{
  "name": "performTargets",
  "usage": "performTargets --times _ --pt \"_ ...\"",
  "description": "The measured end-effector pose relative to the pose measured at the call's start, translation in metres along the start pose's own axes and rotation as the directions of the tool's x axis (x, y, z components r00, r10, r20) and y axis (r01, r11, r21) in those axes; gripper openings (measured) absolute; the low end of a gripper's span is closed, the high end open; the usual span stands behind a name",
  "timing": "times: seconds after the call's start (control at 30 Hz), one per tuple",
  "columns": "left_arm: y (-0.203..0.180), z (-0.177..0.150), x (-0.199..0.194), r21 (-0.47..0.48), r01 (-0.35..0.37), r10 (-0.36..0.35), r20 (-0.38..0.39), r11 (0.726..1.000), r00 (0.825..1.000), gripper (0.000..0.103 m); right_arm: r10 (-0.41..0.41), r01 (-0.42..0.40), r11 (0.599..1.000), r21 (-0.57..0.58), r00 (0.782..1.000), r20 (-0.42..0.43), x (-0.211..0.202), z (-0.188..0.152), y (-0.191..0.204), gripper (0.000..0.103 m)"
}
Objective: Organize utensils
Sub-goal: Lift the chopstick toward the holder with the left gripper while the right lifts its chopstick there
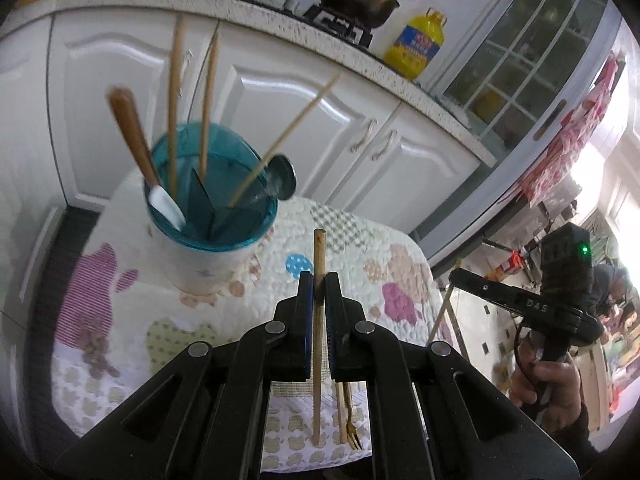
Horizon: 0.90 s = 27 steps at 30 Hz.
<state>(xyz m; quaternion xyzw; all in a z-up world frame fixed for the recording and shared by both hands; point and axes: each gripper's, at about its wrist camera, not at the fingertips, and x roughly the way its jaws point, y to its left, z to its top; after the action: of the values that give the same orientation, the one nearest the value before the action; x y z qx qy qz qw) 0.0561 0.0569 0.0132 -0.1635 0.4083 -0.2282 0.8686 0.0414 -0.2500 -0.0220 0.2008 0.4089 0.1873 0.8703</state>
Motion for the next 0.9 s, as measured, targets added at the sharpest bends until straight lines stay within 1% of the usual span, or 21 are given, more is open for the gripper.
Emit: performTargets --times 0.07,0.2,0.33,0.9 --pt "0.002 0.0 -0.004 0.001 -0.014 0.014 0.008 1.0 1.0 0.004 -0.001 0.001 1.0 -0.006 1.0 -0.001 0.002 0.001 0.003 0.005" --pt "0.007 -0.004 -0.001 -0.016 -0.029 0.029 0.0 0.999 1.0 0.004 0.005 -0.005 1.0 -0.008 1.0 -0.009 0.005 0.0 0.006 0.005" --pt "0.009 -0.004 -0.004 -0.02 -0.034 0.034 -0.002 0.999 0.999 0.004 0.001 -0.001 1.0 -0.016 1.0 -0.012 0.005 -0.001 0.009 0.005" --pt "-0.001 -0.005 -0.004 0.018 -0.066 0.065 0.008 0.998 0.998 0.004 -0.006 0.006 1.0 -0.027 1.0 0.003 -0.005 -0.004 0.013 0.005"
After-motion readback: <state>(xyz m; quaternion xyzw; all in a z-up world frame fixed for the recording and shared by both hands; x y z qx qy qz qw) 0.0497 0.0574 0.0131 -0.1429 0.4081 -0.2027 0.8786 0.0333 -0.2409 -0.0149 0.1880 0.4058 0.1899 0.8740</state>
